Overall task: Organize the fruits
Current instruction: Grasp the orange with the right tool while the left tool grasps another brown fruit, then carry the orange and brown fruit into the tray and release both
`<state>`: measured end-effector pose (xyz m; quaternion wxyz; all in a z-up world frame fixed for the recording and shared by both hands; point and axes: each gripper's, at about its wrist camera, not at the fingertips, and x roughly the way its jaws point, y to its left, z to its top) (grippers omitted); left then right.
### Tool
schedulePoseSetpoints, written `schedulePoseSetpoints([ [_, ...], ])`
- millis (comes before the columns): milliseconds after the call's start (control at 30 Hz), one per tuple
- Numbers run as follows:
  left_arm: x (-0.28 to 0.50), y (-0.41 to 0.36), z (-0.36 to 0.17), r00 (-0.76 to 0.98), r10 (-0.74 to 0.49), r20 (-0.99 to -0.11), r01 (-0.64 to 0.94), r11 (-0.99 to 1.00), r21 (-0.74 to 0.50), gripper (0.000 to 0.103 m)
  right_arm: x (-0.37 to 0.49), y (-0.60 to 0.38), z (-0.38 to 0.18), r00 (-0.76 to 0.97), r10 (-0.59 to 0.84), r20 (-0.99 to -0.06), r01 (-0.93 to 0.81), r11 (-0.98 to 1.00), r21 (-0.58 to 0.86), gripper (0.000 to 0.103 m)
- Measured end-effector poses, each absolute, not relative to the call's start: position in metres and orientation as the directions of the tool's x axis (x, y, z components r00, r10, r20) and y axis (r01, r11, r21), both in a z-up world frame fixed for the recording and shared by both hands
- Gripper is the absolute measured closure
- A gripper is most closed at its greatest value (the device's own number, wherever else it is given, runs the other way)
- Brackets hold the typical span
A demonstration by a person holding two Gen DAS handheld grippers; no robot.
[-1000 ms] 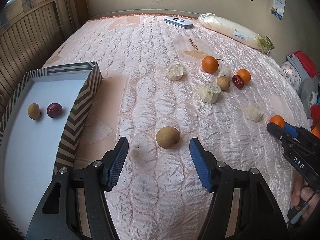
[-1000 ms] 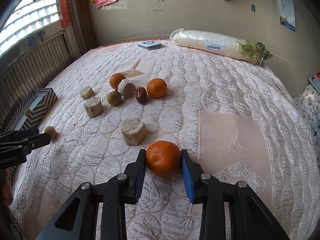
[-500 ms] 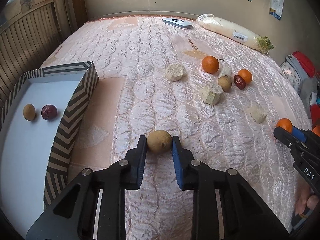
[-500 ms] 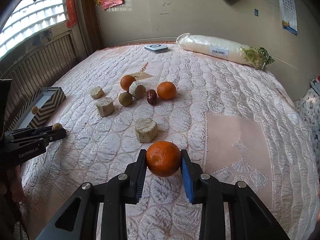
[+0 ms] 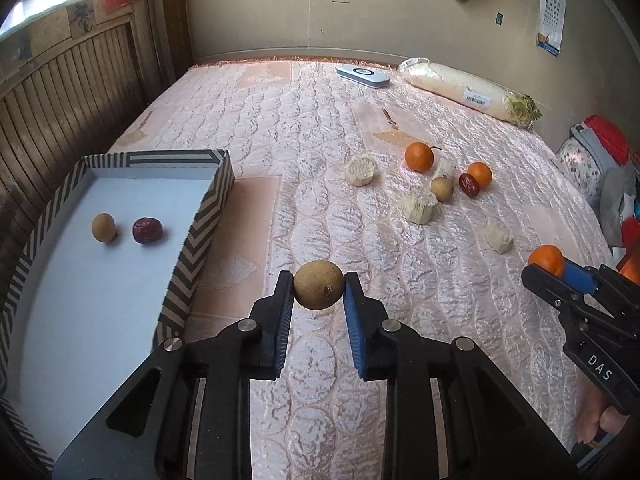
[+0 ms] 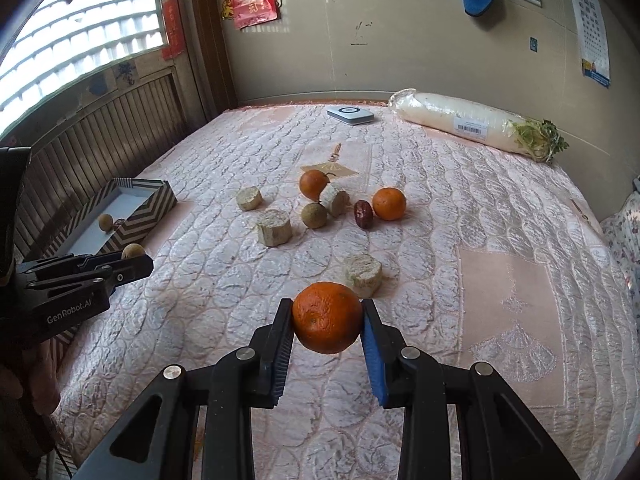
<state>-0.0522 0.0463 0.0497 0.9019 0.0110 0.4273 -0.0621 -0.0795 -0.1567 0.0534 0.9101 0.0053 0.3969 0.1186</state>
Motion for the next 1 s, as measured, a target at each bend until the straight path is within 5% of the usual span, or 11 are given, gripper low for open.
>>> schedulePoseSetpoints([
  [1000, -0.073, 0.186, 0.08, 0.7, 0.108, -0.706, -0.161, 0.987, -0.008, 0.079, -0.07, 0.011, 0.078, 0.581, 0.419, -0.698, -0.518, 0.852, 0.08, 0.072],
])
